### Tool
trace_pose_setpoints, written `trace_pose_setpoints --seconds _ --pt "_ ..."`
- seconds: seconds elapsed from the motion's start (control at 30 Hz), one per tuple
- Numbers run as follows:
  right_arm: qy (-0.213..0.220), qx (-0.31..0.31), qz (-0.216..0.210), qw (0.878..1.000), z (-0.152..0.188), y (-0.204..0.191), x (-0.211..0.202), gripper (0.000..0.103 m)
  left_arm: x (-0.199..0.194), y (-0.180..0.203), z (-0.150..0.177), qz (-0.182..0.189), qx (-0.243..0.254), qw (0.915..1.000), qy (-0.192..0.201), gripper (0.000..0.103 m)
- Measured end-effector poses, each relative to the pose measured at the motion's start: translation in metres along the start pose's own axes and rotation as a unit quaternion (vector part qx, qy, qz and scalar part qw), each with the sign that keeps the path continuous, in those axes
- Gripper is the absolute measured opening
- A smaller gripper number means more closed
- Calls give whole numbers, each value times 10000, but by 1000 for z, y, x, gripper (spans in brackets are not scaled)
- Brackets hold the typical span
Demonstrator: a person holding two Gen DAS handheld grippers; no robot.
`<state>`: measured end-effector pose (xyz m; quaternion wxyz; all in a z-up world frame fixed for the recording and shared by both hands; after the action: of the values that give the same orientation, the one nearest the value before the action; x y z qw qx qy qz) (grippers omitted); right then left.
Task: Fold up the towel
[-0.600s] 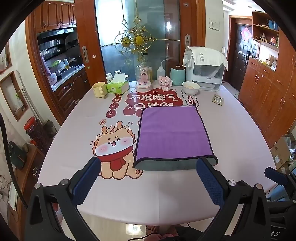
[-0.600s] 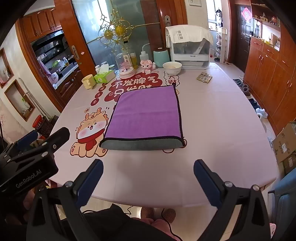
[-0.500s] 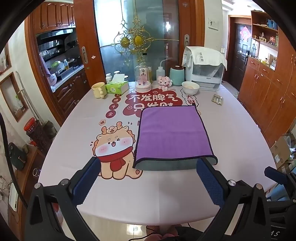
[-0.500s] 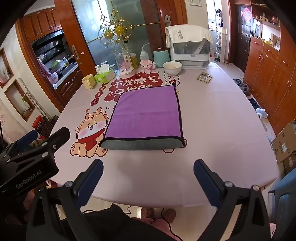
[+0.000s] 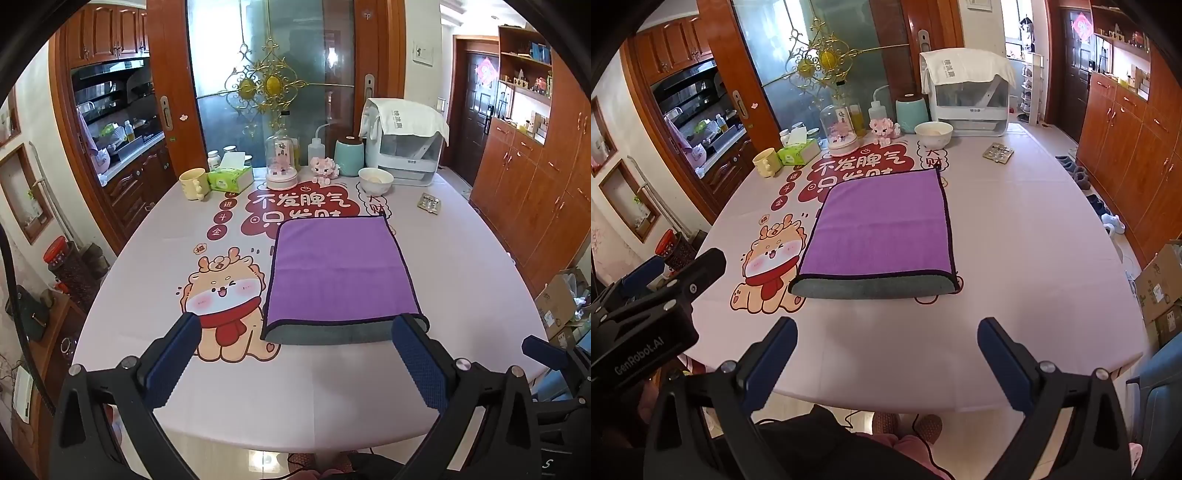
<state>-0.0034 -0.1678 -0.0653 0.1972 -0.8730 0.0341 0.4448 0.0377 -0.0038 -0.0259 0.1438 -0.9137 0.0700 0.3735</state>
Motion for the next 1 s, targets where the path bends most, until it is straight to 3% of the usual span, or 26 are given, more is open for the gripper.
trace_pose_setpoints --seconds 1.0 --pt "-24 -15 57 10000 2 -3 4 99 6 -3 3 49 25 10000 26 102"
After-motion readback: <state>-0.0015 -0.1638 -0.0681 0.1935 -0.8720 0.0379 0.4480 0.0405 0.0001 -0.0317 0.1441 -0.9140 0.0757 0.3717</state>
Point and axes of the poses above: each gripper's, at about its wrist camera, not at the fingertips, and x roughly the way its jaws point, y to its right, z to its underside, the point moved 5 cm from there along x, roughly the way its jaws point, and after that the axes turned 15 degrees about x, right-handed, at the moved point
